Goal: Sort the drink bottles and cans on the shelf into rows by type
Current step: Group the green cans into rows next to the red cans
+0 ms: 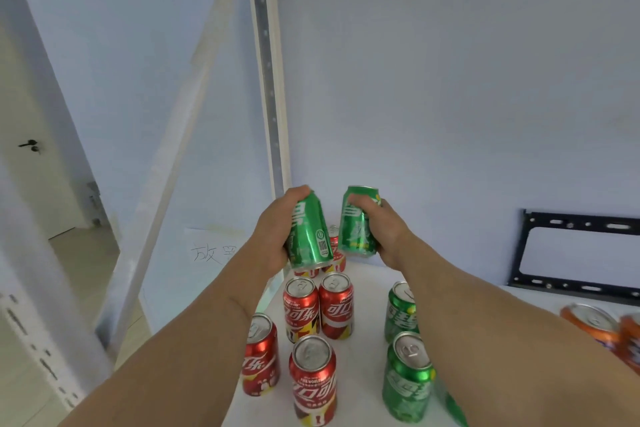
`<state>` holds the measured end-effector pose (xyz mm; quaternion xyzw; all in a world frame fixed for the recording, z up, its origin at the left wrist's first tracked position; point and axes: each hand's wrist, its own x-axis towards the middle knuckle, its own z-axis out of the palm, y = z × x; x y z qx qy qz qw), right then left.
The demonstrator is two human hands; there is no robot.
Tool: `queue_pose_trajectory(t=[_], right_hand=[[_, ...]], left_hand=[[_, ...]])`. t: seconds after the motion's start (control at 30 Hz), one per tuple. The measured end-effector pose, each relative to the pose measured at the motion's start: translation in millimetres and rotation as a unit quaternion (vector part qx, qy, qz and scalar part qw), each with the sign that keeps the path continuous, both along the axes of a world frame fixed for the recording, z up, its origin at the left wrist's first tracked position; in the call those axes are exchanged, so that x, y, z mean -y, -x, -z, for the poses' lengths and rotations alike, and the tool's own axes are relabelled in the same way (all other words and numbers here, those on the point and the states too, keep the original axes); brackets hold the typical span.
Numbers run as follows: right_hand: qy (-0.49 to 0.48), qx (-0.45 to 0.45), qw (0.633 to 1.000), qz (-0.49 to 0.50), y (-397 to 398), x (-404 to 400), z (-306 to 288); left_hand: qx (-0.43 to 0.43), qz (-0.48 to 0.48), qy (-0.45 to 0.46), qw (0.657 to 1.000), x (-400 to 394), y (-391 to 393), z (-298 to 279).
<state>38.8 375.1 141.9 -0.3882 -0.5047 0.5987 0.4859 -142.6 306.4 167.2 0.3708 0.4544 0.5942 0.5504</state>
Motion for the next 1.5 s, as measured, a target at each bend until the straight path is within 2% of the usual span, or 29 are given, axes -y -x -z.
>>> queue_pose_trajectory(t=[0.2,0.43,0.67,0.9,1.1,1.37,1.5], right_hand=[[-0.008,-0.007,0.999,0.035,-14,70,-1],[0.038,0.021,0.993,0.109,-32,171,14],[0.067,0.020,0.987,0.143,-63,255,44],[0.068,0.060,0.982,0.164,-92,305,85],[0.092,0.050,0.975,0.198,-113,311,123],[0.068,0.018,0.975,0.210,-121,300,149],[0.047,0.023,0.975,0.216,-125,290,153]], left_hand=[[0.040,0.078,0.020,0.996,61,-14,11],[0.066,0.140,0.091,0.984,139,-27,36],[0.042,0.196,0.091,0.975,192,-50,52],[0.026,0.218,0.079,0.972,229,-83,67],[-0.021,0.195,0.075,0.978,250,-99,88],[-0.027,0.108,0.089,0.990,257,-92,117],[-0.059,0.082,0.086,0.991,251,-88,124]])
